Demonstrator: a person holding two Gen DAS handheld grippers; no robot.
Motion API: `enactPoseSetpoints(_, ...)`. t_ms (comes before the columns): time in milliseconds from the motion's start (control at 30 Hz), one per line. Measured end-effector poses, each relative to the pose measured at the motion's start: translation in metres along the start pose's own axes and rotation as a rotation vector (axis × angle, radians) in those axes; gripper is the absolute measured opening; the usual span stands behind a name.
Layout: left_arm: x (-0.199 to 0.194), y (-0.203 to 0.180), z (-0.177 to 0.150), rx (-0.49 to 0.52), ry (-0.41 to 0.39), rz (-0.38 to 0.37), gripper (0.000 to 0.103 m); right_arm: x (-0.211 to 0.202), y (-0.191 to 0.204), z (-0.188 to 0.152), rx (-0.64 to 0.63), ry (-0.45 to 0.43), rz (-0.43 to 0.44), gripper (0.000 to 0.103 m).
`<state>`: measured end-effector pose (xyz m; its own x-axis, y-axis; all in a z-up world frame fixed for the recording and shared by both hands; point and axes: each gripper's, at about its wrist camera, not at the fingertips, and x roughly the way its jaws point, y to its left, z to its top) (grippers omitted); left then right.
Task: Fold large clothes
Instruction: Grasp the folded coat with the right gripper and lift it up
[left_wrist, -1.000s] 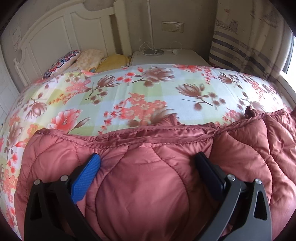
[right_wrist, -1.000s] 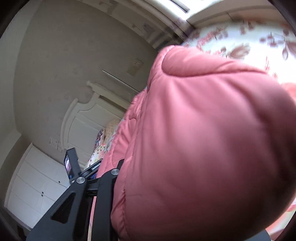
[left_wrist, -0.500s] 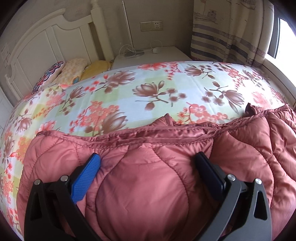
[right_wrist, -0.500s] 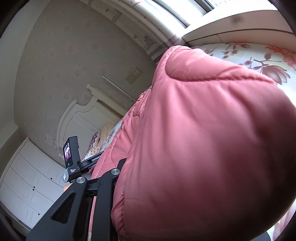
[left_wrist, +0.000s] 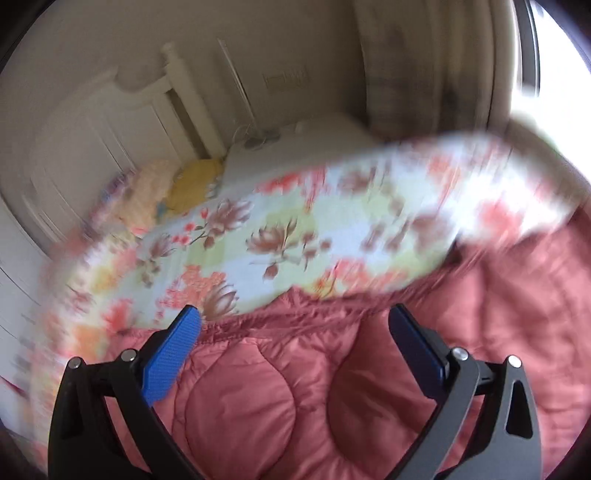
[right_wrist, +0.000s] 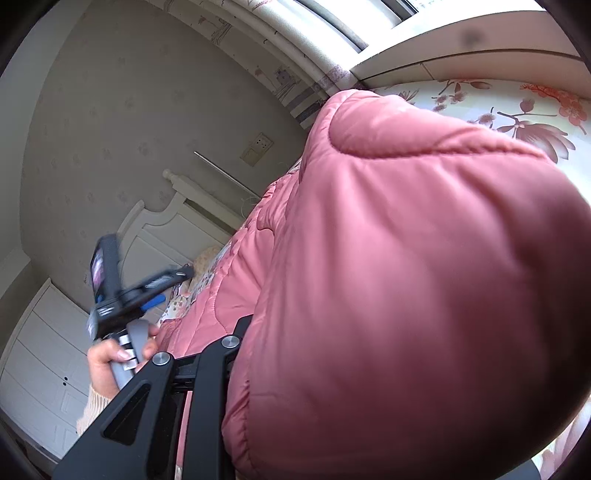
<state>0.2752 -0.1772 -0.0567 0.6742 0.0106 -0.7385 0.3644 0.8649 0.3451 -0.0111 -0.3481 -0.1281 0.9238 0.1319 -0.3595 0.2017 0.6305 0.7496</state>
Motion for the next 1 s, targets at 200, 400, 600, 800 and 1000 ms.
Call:
enactPoseSetpoints(200, 0.009, 0.013, -0.016, -0.090, -0.003, -0.013, 0.101, -0.006, 0.008, -0.007, -0.031, -0.011, -0.024, 0.032)
enactPoseSetpoints(400, -0.087, 0.029, -0.078, -0.096, -0.169, -0.053, 0.101, -0.005, 0.008, -0.009, -0.018, -0.014, -0.027, 0.032)
enactPoseSetpoints(600, -0.093, -0.006, -0.151, -0.052, -0.201, -0.035, 0.101, 0.000, 0.016, -0.007, -0.037, -0.028, -0.037, 0.032)
enactPoseSetpoints(800, -0.091, -0.009, -0.155, -0.046, -0.205, -0.014, 0.101, 0.006, 0.027, -0.006, -0.057, -0.049, -0.089, 0.032)
enactPoseSetpoints(1000, -0.086, -0.004, -0.154, -0.073, -0.168, -0.047, 0.101, 0.004, 0.077, -0.007, -0.194, -0.106, -0.240, 0.032)
